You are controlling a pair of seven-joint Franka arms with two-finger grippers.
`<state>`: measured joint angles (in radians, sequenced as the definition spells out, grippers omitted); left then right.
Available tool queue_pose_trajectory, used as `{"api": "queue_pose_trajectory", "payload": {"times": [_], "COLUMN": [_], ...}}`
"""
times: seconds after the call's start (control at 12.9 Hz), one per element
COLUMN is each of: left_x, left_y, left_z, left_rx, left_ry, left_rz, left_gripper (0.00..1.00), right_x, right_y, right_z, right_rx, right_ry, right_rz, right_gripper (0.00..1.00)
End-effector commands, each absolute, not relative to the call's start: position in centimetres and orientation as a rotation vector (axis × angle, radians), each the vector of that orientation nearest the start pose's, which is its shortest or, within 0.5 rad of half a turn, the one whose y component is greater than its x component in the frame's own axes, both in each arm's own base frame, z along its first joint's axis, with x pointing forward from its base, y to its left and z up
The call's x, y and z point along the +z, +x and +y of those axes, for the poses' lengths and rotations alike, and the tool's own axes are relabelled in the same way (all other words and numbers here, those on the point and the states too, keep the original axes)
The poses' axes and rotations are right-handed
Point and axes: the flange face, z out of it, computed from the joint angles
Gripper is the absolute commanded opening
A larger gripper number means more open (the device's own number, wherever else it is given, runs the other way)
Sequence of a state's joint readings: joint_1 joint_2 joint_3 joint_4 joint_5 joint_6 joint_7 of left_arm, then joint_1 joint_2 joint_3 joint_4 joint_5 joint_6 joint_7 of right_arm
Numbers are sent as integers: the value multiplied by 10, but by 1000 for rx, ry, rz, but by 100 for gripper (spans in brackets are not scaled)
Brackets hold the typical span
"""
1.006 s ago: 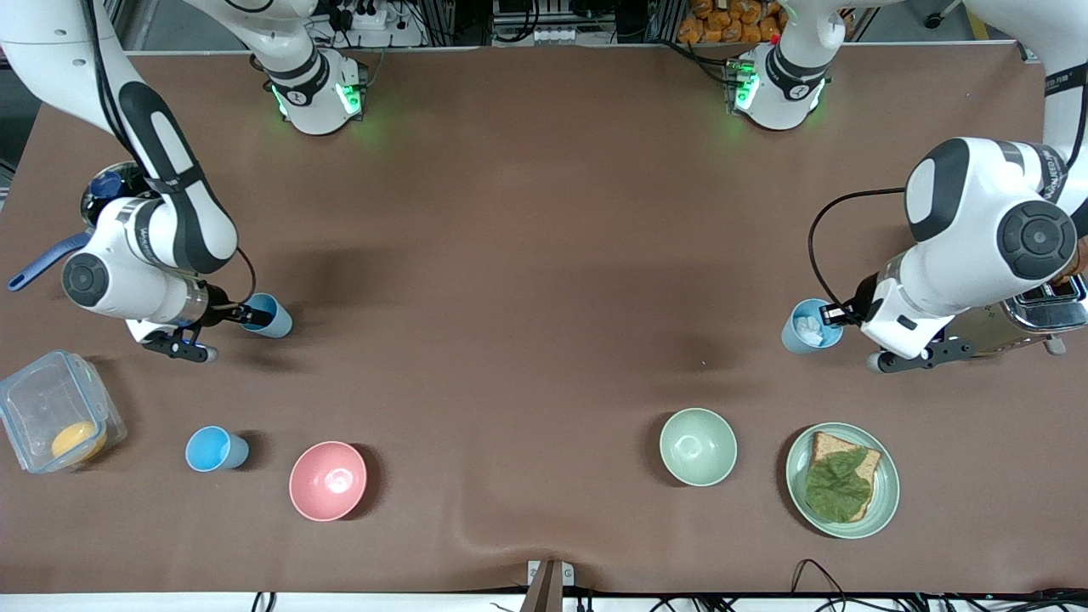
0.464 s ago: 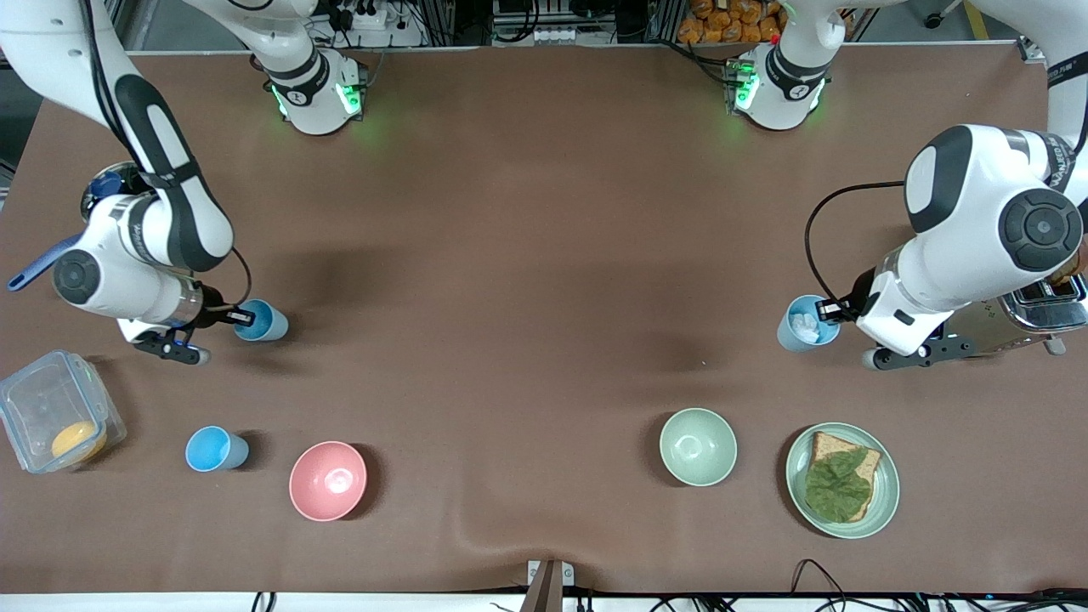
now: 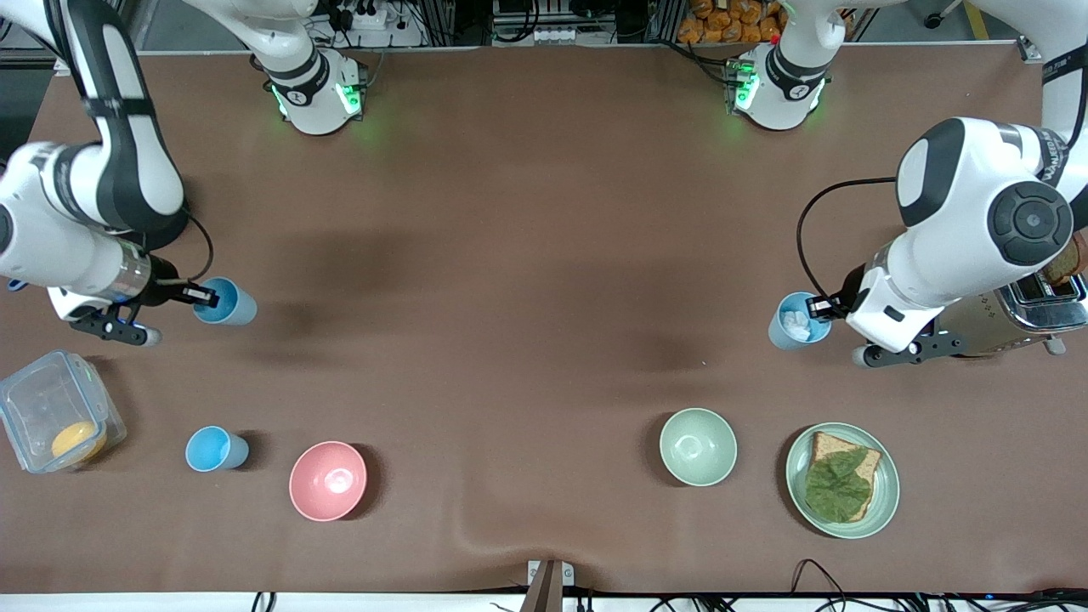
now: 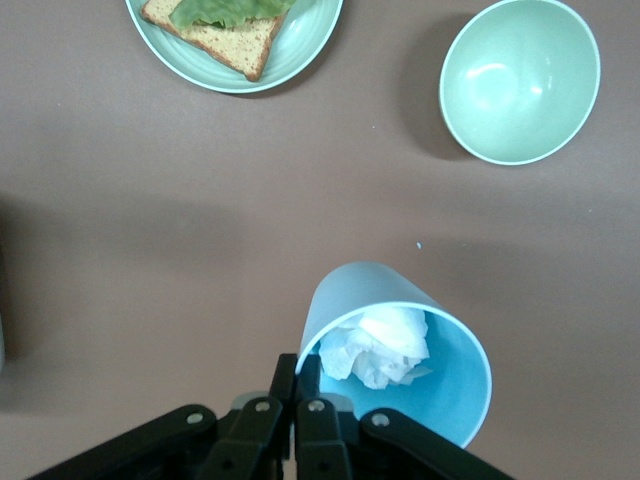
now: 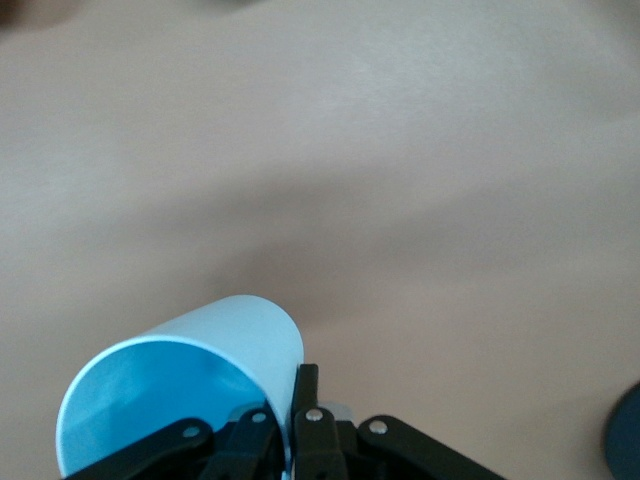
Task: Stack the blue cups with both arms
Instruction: 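Carry the tissue cup with the left gripper toward the table middle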
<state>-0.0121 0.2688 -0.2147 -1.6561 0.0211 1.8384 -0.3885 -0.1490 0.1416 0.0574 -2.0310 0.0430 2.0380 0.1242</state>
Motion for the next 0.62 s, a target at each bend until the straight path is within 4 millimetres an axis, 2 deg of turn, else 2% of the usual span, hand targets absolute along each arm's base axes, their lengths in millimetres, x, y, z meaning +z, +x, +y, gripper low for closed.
{"api": "queue_pose_trajectory", "payload": {"times": [0.0, 0.08, 0.15, 0.23, 0.31, 0.46, 0.54], "left_x": [458, 459, 459, 461, 462, 461, 457], "left_y": [610, 608, 606, 603, 602, 594, 591], "left_z": [-149, -158, -166, -177, -187, -212, -222], "left_rx": [138, 136, 139, 136, 133, 143, 157], "left_ry": [-3112, -3113, -3112, -3112, -3111, -3102, -3098], "left_rz": [-320, -338, -358, -378, -410, -476, -523], "left_gripper": [0, 0, 0, 0, 0, 0, 0], "right_x": [406, 415, 410, 395, 376, 334, 335], "right_y": [559, 561, 562, 562, 562, 555, 549], "right_z": [-30, -30, -35, -45, -72, -150, -181], "right_rx": [225, 248, 264, 298, 328, 364, 346], "right_ry": [-3065, -3062, -3059, -3050, -3035, -2982, -2951], "right_rz": [314, 310, 321, 344, 388, 385, 406], "right_gripper": [0, 0, 0, 0, 0, 0, 0]}}
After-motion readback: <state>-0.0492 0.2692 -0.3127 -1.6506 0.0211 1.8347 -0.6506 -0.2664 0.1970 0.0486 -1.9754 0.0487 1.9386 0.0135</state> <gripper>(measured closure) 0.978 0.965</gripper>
